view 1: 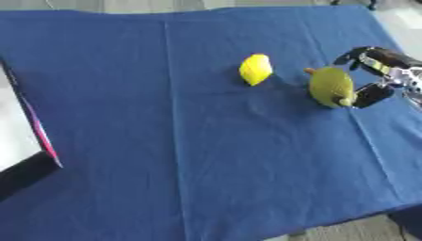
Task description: Pick up the objects with one hand, pass them to the other hand, and then place them into the box on the other side of the table.
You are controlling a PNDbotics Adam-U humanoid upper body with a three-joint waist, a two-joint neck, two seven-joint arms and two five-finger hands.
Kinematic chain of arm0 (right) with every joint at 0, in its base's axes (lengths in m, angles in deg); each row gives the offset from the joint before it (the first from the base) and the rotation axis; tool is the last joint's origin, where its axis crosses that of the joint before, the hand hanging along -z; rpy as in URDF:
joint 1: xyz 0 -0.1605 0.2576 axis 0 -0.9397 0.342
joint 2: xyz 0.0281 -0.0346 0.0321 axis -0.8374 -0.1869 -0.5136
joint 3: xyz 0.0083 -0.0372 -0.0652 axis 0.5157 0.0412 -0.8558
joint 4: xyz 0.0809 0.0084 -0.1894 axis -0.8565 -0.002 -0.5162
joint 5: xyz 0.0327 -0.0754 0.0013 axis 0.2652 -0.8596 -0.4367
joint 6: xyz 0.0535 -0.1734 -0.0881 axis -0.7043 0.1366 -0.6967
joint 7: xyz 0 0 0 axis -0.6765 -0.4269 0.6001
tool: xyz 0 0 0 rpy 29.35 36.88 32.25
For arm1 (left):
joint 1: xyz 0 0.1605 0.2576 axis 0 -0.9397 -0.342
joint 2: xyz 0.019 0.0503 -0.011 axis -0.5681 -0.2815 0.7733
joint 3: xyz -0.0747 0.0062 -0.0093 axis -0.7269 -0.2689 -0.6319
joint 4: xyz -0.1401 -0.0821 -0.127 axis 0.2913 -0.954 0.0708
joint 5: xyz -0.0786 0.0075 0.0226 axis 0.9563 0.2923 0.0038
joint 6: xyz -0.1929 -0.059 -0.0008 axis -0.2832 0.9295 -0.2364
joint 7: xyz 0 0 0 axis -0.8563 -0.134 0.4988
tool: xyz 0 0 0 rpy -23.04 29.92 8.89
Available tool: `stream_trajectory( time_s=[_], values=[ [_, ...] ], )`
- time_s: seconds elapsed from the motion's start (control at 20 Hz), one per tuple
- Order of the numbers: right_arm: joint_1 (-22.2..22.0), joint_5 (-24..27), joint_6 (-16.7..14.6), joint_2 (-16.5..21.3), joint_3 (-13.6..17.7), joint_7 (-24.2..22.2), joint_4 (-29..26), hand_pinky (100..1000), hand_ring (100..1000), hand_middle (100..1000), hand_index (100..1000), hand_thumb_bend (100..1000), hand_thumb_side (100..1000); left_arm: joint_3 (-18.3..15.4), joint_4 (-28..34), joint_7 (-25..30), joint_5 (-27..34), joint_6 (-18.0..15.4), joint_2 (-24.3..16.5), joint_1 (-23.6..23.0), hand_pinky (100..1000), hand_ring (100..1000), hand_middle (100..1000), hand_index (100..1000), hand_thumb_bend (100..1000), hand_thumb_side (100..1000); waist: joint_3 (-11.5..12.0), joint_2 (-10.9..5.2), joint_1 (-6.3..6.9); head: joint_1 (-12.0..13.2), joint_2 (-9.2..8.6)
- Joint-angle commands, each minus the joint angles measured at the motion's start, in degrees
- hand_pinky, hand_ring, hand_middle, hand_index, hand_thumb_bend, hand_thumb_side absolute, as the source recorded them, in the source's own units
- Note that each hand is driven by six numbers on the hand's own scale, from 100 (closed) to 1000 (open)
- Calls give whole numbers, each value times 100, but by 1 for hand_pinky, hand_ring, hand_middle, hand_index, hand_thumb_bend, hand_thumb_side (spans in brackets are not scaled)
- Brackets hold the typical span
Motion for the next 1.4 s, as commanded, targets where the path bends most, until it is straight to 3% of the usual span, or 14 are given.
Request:
stream_trajectory(
  time_s=[0.05,0.2,0.35,0.55,0.95,1.15,1.4],
  values=[
    [18,0,198,118,16,242,-5,807,733,704,782,375,100,-20,115,10,-48,-17,-159,101,1000,769,623,702,100,644,-10,5,-19,-37,-63],
    [14,134,180,96,-34,312,-103,802,709,600,719,348,100,-5,108,37,-61,-22,-146,95,1000,770,625,702,100,642,-18,1,-9,-32,-46],
    [-6,392,58,60,-49,430,-277,794,667,478,598,340,100,-5,102,42,-65,-36,-148,94,1000,770,623,700,100,639,-25,-14,-1,-29,-26],
    [-53,641,-66,59,-101,593,-438,784,628,403,540,350,100,2,98,52,-57,-48,-134,93,1000,770,621,698,100,639,-23,-37,2,-44,-27],
    [-163,823,-284,4,-114,763,-660,763,599,373,508,341,100,20,76,81,-66,-61,-152,60,1000,768,619,695,100,636,-35,-76,3,-24,-7],
    [-319,808,-429,-15,-67,989,-1093,760,596,376,513,333,100,17,71,72,-60,-67,-166,47,1000,766,615,694,100,634,-66,-107,3,3,24],
    [-369,778,-934,33,-25,1287,-1180,756,594,377,516,324,100,33,48,84,-71,-69,-174,21,1000,765,619,693,100,631,-95,-152,12,37,45]
  ],
)
